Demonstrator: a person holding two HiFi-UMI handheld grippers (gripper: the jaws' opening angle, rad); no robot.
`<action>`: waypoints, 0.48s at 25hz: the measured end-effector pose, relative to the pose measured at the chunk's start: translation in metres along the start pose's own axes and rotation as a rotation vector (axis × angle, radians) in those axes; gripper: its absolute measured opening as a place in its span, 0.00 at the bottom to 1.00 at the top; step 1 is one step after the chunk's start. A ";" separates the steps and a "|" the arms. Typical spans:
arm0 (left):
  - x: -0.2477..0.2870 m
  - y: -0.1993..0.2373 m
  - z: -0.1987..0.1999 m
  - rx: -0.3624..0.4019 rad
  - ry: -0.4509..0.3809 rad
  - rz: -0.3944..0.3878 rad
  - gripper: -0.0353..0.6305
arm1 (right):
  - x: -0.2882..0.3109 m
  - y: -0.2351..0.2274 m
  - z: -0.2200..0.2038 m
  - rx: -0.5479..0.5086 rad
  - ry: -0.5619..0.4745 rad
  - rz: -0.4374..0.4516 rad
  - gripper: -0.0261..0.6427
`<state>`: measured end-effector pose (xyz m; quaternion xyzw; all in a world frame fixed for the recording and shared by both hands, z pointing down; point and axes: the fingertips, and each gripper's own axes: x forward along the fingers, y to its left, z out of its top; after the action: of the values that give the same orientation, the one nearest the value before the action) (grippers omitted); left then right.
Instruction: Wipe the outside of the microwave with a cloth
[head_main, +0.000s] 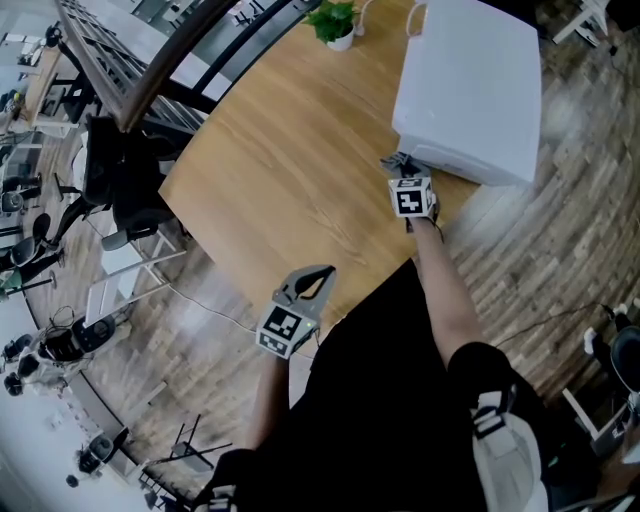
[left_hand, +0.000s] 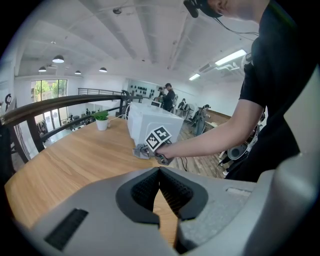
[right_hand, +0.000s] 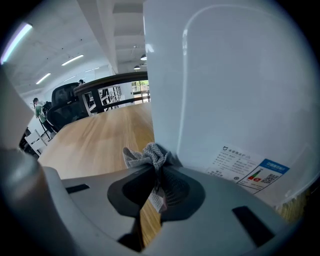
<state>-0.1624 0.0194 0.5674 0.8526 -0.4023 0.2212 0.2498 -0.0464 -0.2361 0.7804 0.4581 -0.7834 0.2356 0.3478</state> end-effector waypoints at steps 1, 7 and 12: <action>0.000 0.000 0.000 0.002 -0.002 -0.001 0.05 | -0.001 0.002 0.000 -0.001 -0.003 0.003 0.09; -0.001 -0.002 0.004 0.026 -0.027 -0.020 0.05 | -0.021 0.001 -0.003 -0.023 -0.026 -0.011 0.09; 0.004 -0.016 0.008 0.061 -0.057 -0.073 0.05 | -0.055 -0.014 -0.012 -0.032 -0.057 -0.049 0.09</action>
<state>-0.1464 0.0211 0.5594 0.8799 -0.3708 0.1997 0.2199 -0.0117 -0.2037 0.7466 0.4780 -0.7852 0.2012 0.3383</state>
